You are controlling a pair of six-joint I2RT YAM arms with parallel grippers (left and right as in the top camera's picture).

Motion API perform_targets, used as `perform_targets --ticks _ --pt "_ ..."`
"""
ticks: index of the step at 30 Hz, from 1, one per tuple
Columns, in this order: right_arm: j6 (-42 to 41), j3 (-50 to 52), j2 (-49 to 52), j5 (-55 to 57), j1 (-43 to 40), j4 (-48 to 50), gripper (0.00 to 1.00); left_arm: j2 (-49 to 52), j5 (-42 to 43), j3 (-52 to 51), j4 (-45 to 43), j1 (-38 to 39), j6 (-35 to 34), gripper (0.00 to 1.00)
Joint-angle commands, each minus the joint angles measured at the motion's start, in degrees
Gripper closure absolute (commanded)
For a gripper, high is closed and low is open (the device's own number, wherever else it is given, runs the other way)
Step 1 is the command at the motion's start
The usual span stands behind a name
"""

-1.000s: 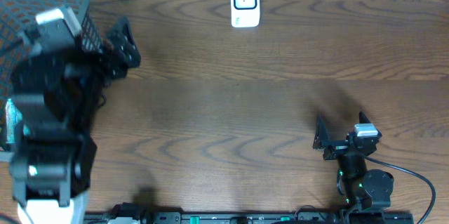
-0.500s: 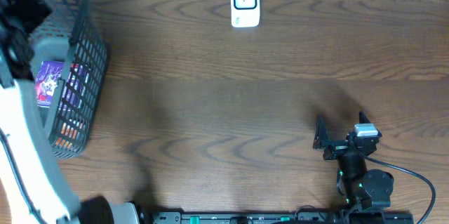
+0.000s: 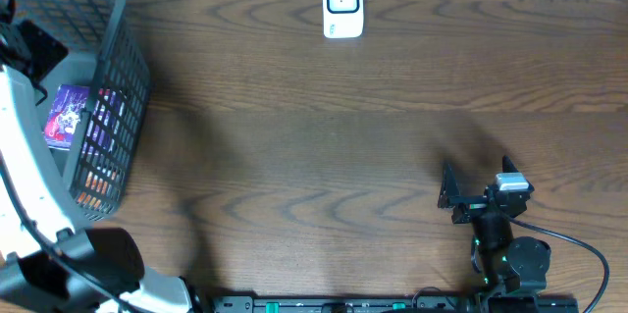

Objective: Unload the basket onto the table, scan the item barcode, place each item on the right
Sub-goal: 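Move the left gripper up and over into the grey basket, then lower the left gripper and grasp the purple Carefree pad pack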

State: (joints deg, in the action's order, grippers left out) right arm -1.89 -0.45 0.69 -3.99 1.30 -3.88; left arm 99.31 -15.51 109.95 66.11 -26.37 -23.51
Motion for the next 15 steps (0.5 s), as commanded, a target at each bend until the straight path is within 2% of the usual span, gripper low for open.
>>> perform_targets --ticks 1,3,7,15 --pt "0.2 0.1 -0.3 0.5 -0.2 -0.2 0.01 3.8 -2.6 -0.7 2.0 -2.0 -7.8 0.02" --pt "0.2 0.1 -0.3 0.5 -0.2 -0.2 0.01 5.4 -2.0 -0.7 3.1 -3.0 -10.3 0.02" --pt "0.2 0.1 -0.3 0.5 -0.2 -0.2 0.01 8.9 1.4 -0.7 4.2 -4.3 -10.2 0.02" --pt "0.2 0.1 -0.3 0.5 -0.2 -0.2 0.01 16.2 1.6 -0.8 7.7 -4.4 -10.3 0.02"
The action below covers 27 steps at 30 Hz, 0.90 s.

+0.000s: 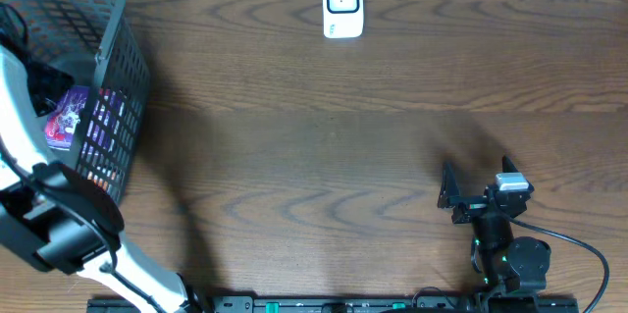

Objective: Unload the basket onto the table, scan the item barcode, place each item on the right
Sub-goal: 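Lower the left gripper and grasp the purple Carefree pad pack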

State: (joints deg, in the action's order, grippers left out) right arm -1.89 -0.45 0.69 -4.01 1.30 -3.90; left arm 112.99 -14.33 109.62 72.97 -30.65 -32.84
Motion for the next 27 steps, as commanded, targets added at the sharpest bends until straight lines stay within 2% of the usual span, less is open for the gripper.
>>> perform_targets --ticks 1,6,12,15,19,23,24,25,27 --pt "0.2 0.1 -0.3 0.5 -0.2 -0.2 0.01 3.5 0.4 -0.5 1.2 -0.1 -0.9 0.02" --pt "0.2 0.1 -0.3 0.5 -0.2 -0.2 0.01 8.3 0.7 -0.8 2.2 -0.1 -0.9 0.02" --pt "0.2 0.1 -0.3 0.5 -0.2 -0.2 0.01 13.3 5.9 -0.8 2.2 -0.1 -0.4 0.01" --pt "0.2 0.1 -0.3 0.5 -0.2 -0.2 0.01 15.2 6.4 -0.8 2.2 -0.1 -0.4 0.18" --pt "0.2 0.1 -0.3 0.5 -0.2 -0.2 0.01 17.6 6.4 -0.8 2.1 -0.1 -0.2 0.24" --pt "0.2 0.1 -0.3 0.5 -0.2 -0.2 0.01 19.6 6.4 -0.8 2.0 -0.1 -0.2 0.37" --pt "0.2 0.1 -0.3 0.5 -0.2 -0.2 0.01 20.1 6.4 -0.9 2.0 -0.1 -0.2 0.43" --pt "0.2 0.1 -0.3 0.5 -0.2 -0.2 0.01 20.2 6.4 -1.0 2.0 -0.1 -0.2 0.44" --pt "0.2 0.1 -0.3 0.5 -0.2 -0.2 0.01 20.2 6.4 -1.6 1.6 -0.1 -0.2 0.55"
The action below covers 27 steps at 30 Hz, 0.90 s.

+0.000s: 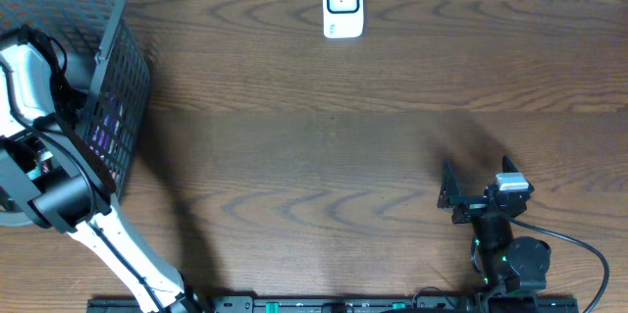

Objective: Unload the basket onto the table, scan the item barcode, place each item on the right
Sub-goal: 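Lower the left gripper and grasp the purple Carefree pad pack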

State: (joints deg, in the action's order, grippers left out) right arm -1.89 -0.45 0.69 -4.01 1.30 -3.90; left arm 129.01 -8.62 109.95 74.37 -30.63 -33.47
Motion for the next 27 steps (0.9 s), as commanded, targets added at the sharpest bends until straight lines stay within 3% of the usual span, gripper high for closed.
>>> perform_targets --ticks 1,4,5,16,27 --pt "0.2 0.1 -0.3 0.5 -0.2 -0.2 0.01 4.2 0.7 -1.9 0.2 -0.1 0.4 0.62" --pt "0.2 0.1 -0.3 0.5 -0.2 -0.2 0.01 4.2 0.7 -1.9 0.1 -0.1 0.4 0.77" --pt "0.2 0.1 -0.3 0.5 -0.2 -0.2 0.01 4.2 0.7 -1.9 0.1 -0.1 0.4 0.92" --pt "0.2 0.1 -0.3 0.5 -0.2 -0.2 0.01 0.0 1.3 7.3 6.0 -0.1 1.4 0.93" --pt "0.2 0.1 -0.3 0.5 -0.2 -0.2 0.01 -24.7 19.7 10.6 -1.5 -0.1 1.4 0.93"
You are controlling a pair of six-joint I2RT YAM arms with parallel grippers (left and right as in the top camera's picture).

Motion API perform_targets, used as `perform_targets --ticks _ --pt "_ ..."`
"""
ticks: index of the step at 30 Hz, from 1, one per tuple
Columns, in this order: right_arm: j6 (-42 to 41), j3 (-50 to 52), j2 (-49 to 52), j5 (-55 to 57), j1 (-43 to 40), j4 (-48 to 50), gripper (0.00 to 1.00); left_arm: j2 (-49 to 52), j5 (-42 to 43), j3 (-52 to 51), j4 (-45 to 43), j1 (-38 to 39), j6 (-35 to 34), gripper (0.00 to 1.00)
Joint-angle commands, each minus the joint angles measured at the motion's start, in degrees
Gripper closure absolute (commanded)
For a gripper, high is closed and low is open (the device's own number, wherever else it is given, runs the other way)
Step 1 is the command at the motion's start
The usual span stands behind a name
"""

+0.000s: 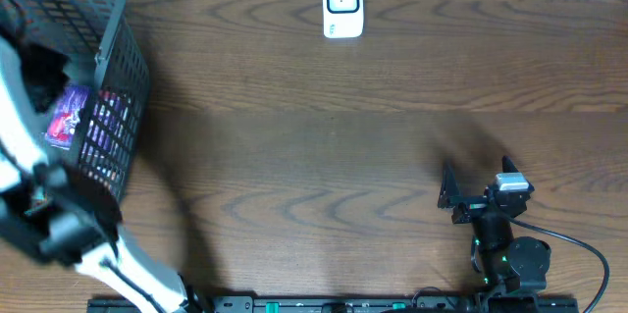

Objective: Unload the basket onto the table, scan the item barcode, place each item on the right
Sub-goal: 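Lower the left gripper and grasp the purple Carefree pad pack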

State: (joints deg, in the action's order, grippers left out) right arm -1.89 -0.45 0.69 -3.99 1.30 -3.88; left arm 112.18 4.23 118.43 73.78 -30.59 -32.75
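A purple printed package (67, 117) lies inside the grey mesh basket (118, 19) at the table's left end. My left arm reaches over the basket's near side, and its dark gripper (39, 76) hangs inside, just up and left of the package. The jaw state is hidden in shadow. A white barcode scanner (342, 4) stands at the far edge of the table, near the middle. My right gripper (447, 191) rests low at the front right, pointing left, with nothing near it.
The basket's tall mesh walls surround the package and more coloured items show through the right wall (103, 146). Bare brown wooden tabletop (314, 156) stretches between the basket, the scanner and the right arm.
My left gripper was over the package, hiding it. Now it sits further up and left and the purple package shows again, in about the same place. The right arm has not moved.
The purple package lay in view in the basket with my left arm at the basket's left side. The gripper then stood close to the package, then covered it. Now it is off to the side and the package still lies in the basket.
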Motion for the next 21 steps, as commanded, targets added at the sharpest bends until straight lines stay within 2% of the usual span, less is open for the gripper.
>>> perform_targets --ticks 1,5,7,9,10,11,12,14,21 --pt "0.2 0.1 -0.3 0.5 -0.2 -0.2 0.01 -10.3 7.9 2.1 -2.0 -0.1 0.7 0.94" --pt "0.2 0.1 -0.3 0.5 -0.2 -0.2 0.01 -19.7 7.9 2.1 -4.8 -0.2 0.8 0.93" --pt "0.2 0.1 -0.3 0.5 -0.2 -0.2 0.01 -22.9 2.7 2.1 -5.1 -0.1 0.7 0.92" --pt "0.2 0.1 -0.3 0.5 -0.2 -0.2 0.01 -24.0 -2.5 2.0 -4.9 -0.2 0.3 0.44" --pt "0.2 0.1 -0.3 0.5 -0.2 -0.2 0.01 -24.0 -4.1 1.9 -4.5 -0.2 -0.3 0.26" --pt "0.2 0.1 -0.3 0.5 -0.2 -0.2 0.01 -23.8 -5.0 1.4 -4.0 -0.4 -1.4 0.16" --pt "0.2 0.1 -0.3 0.5 -0.2 -0.2 0.01 -23.3 -5.2 0.6 -4.0 -0.5 -1.7 0.1" --pt "0.2 0.1 -0.3 0.5 -0.2 -0.2 0.01 -21.8 -5.2 -1.4 -4.0 -0.6 -1.9 0.04" --pt "0.2 0.1 -0.3 0.5 -0.2 -0.2 0.01 -12.1 -5.4 -8.5 -4.0 -1.9 -4.0 0.03"
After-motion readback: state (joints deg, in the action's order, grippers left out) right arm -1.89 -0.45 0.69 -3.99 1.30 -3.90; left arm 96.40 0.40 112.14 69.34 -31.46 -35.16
